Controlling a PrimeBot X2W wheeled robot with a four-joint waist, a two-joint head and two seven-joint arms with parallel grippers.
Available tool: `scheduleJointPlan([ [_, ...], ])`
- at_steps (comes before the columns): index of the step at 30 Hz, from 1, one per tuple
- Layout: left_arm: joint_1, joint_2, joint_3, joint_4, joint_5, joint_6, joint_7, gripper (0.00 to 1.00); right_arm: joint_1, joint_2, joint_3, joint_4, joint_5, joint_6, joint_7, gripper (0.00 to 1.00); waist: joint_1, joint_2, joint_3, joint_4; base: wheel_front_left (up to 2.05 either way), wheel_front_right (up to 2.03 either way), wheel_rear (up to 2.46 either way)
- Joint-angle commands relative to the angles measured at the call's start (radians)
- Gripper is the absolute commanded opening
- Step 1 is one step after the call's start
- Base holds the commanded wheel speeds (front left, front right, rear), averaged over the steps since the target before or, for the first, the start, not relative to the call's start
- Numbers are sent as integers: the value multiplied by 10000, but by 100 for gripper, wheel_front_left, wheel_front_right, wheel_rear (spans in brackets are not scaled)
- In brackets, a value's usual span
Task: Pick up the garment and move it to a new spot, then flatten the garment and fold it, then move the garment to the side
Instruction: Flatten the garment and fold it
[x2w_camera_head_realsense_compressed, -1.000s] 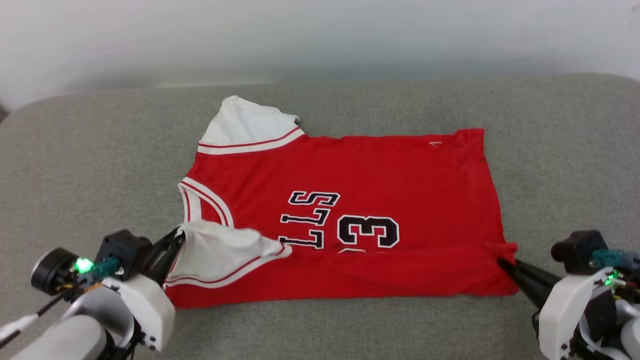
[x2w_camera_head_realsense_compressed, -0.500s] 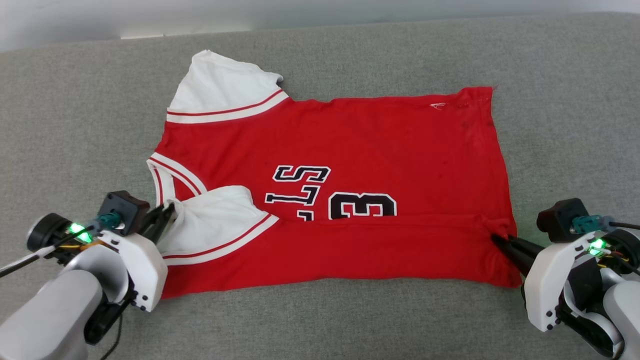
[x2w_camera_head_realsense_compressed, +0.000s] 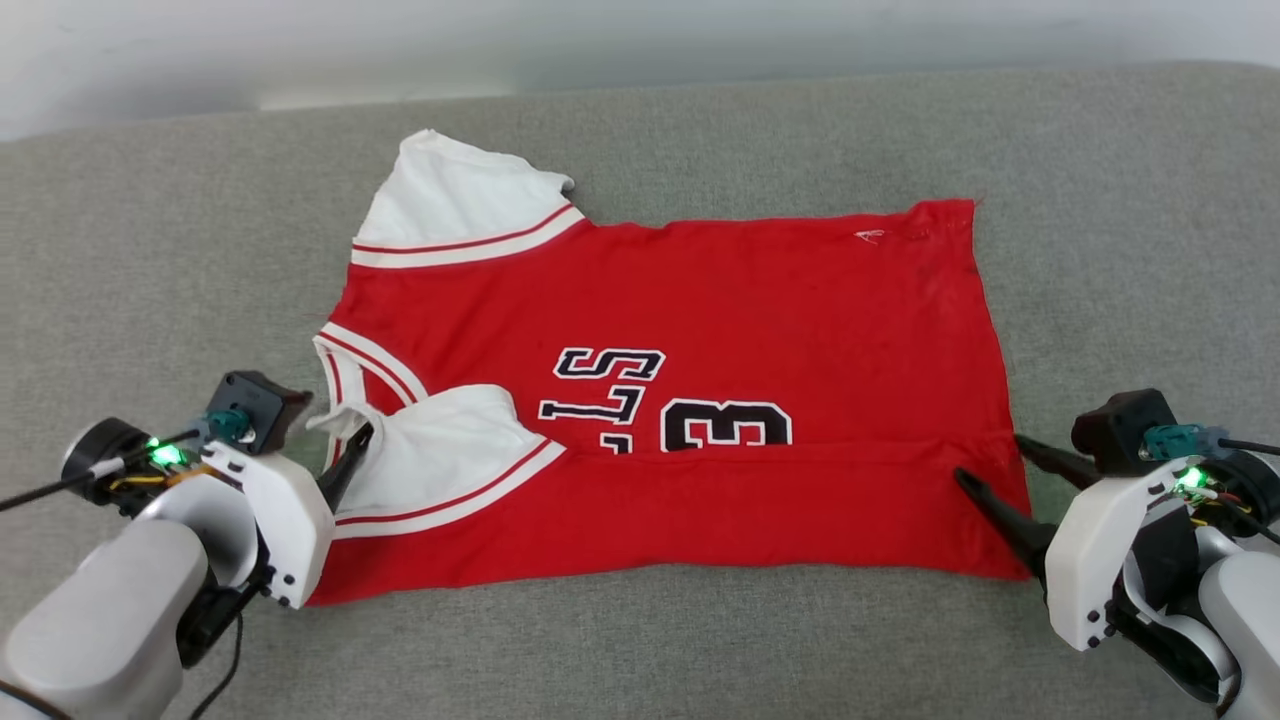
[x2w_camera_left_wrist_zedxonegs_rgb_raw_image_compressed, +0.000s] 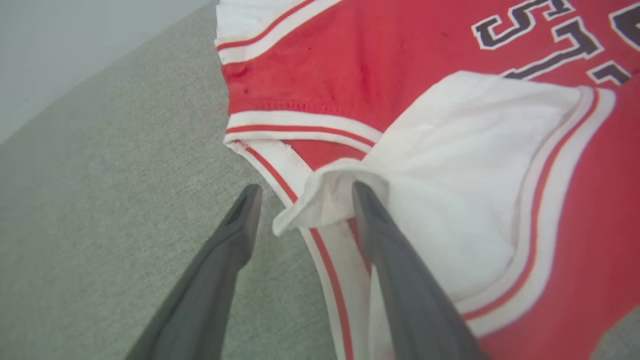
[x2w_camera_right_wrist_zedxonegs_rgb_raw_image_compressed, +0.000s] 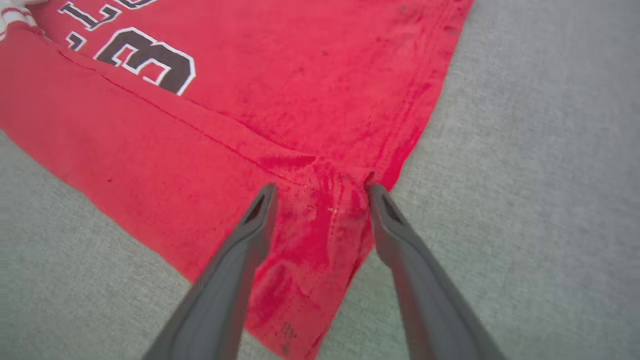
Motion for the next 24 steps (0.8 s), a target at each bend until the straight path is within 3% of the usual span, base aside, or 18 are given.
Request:
scheduleJointPlan([
  [1,-150,68,11,-79,3,-24,100,100,34,-11,-51,-112,-69,-7,-93,100,-1,-1,-183,106,0,0,0],
  [6,-461,458,-114,-650,-64,-151,1021,100,320,-68,-316,-446,-193,-7,-206,100,-1,-1,-497,269,0,0,0],
  [10,-810,854,-289,-1319,-367,-362,2453,100,513,-48,-534,-659,-324,-7,-163,100,-1,-1,-615,386,0,0,0],
  [19,-1524,1381,-606,-2436,-2561,-680,6693,100,419,94,-658,-1008,-596,-7,44,100,-1,-1,-511,446,0,0,0],
  [24,-1569,1413,-580,-2519,-3488,-612,7913,100,135,215,-496,-1065,-651,-7,129,100,-1,-1,-293,286,0,0,0],
])
